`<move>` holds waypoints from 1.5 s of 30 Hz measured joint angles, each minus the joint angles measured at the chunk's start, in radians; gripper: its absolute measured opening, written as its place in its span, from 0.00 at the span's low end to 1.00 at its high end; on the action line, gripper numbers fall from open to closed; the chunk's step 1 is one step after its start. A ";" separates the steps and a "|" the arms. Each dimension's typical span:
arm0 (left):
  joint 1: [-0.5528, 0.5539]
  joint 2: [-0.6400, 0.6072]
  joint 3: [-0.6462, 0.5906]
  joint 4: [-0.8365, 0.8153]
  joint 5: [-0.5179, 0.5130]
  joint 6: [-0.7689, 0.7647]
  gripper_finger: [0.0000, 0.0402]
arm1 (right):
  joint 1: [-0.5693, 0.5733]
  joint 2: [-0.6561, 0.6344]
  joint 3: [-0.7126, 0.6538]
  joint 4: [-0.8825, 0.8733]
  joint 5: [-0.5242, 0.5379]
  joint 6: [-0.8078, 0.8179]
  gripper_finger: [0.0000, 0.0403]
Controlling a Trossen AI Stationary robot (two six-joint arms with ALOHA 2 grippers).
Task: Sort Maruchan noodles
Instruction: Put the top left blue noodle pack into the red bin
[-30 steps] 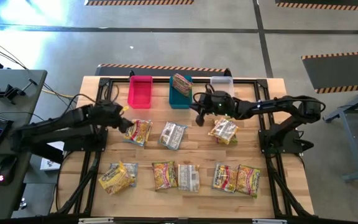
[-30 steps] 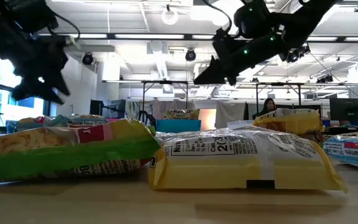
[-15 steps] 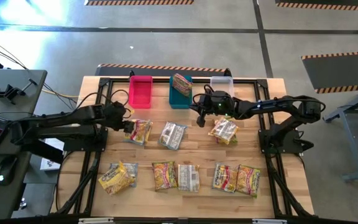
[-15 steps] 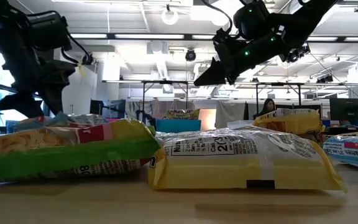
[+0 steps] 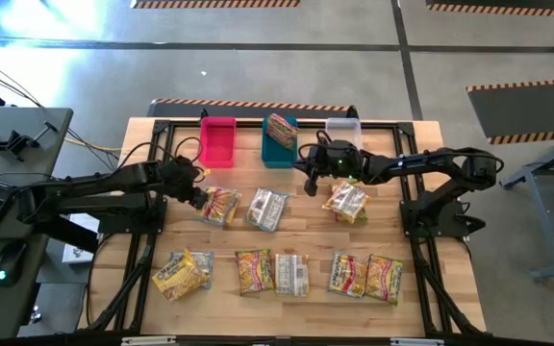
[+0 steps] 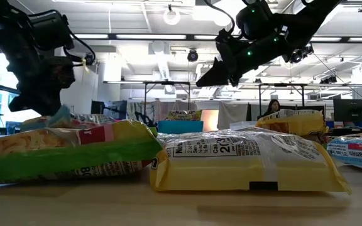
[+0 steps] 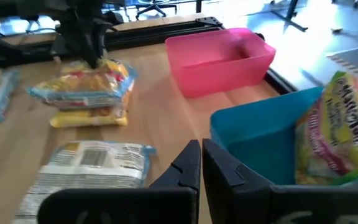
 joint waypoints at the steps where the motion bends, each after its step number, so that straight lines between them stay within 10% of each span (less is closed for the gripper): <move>1: 0.000 0.000 -0.001 0.016 0.002 0.013 0.05 | -0.003 0.000 0.001 -0.001 -0.011 0.016 0.00; 20: -0.006 -0.002 -0.002 0.675 0.065 0.394 0.00 | -0.012 0.267 0.297 -0.076 -0.447 0.277 0.65; 45: -0.036 -0.004 0.000 0.887 0.065 0.466 0.00 | 0.013 0.559 0.515 0.272 -0.625 0.370 0.65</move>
